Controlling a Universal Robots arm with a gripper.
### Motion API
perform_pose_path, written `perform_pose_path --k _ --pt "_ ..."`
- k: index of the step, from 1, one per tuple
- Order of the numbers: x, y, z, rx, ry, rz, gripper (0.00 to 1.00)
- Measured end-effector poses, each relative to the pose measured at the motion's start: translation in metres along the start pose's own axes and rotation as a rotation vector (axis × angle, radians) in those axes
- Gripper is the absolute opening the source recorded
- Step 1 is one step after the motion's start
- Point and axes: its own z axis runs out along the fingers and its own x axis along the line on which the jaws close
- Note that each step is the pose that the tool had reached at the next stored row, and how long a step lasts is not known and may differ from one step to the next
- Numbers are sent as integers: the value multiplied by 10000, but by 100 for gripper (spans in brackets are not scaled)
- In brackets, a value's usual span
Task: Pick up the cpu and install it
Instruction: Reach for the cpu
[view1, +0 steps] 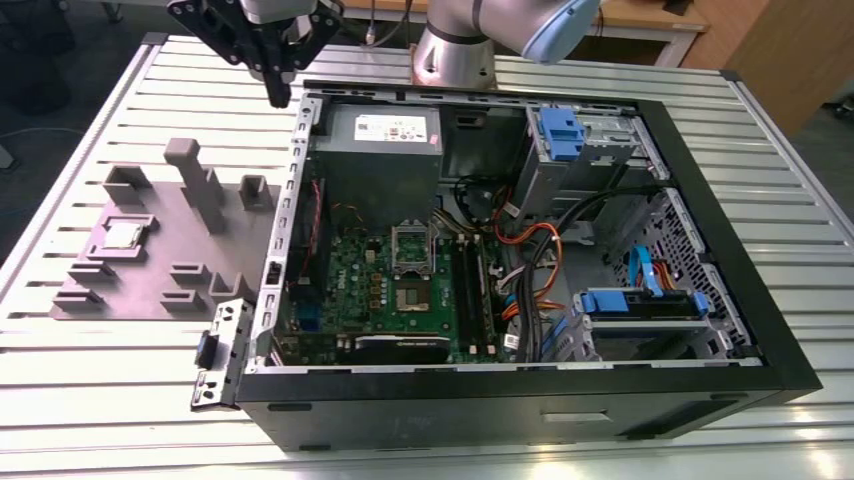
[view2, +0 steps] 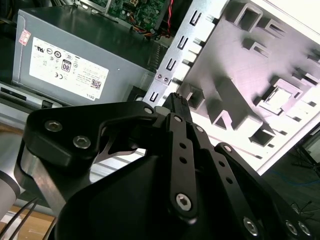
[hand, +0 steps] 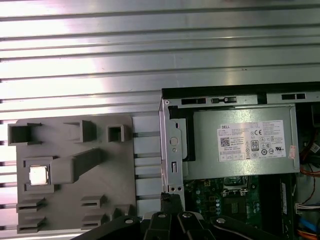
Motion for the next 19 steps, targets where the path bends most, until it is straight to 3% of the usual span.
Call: perform_pose_path --k 19 --pt "75 -6 3 0 0 0 10"
